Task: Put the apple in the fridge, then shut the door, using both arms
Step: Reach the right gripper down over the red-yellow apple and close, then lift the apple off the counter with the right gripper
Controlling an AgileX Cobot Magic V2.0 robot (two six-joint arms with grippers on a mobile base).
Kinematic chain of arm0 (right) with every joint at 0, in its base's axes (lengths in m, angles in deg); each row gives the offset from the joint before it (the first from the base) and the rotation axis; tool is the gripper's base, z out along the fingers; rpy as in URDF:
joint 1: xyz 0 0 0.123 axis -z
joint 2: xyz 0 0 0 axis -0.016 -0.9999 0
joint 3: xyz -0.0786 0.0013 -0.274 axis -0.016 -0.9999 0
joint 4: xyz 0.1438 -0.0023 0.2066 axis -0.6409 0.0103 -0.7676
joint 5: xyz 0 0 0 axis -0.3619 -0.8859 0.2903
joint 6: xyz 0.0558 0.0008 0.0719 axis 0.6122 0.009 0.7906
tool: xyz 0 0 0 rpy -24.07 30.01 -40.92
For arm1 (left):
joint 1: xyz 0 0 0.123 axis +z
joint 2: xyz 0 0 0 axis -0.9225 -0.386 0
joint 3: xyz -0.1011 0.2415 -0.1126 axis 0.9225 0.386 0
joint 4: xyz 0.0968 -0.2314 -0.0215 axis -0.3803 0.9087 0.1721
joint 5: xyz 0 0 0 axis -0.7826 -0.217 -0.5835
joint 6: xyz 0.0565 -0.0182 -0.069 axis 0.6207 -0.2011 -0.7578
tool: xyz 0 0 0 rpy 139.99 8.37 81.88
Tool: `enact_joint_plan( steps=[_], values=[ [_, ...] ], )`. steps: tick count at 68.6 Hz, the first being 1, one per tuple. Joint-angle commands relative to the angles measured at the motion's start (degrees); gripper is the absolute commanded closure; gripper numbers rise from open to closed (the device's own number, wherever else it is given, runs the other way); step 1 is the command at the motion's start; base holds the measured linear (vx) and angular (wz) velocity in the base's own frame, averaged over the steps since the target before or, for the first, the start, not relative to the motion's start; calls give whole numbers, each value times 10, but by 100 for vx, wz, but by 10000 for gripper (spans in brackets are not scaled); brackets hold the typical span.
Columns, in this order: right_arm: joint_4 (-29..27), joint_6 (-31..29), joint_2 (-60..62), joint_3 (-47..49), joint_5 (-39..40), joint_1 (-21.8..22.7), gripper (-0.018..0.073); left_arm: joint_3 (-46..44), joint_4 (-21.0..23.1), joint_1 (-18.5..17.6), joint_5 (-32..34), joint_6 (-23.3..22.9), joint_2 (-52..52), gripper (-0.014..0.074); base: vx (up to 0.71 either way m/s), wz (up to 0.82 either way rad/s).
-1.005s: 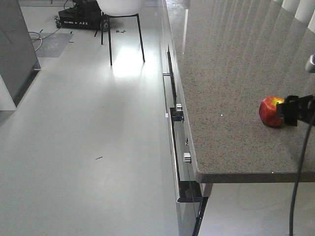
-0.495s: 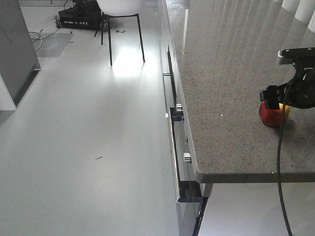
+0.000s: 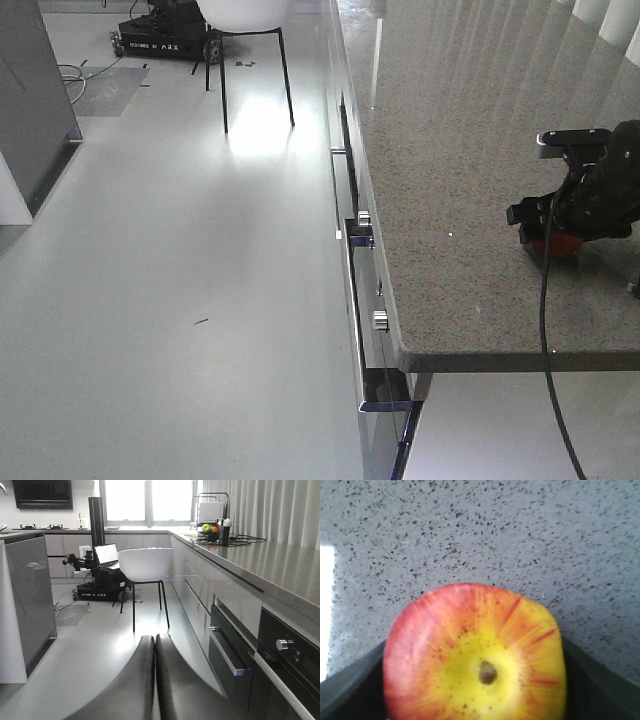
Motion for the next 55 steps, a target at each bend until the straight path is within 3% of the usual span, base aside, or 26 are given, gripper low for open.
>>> enact_joint_plan(
  steps=[1,24,36,45,55],
  values=[
    [-9,-1,29,20,32,2,64,7,6,0,42,-5,8,603,0,0],
    [-18,-1,59,20,16,2,279,7,6,0,42,-5,8,603,0,0],
    [-103,-3,107,20,-45,1,356,7,6,0,42,-5,8,603,0,0],
    [-130,-23,152,17,-111,0,383,7,6,0,42,-5,8,603,0,0],
    [-181,-59,223,-30,-115,-6,385,7,6,0,42,-5,8,603,0,0]
  ],
)
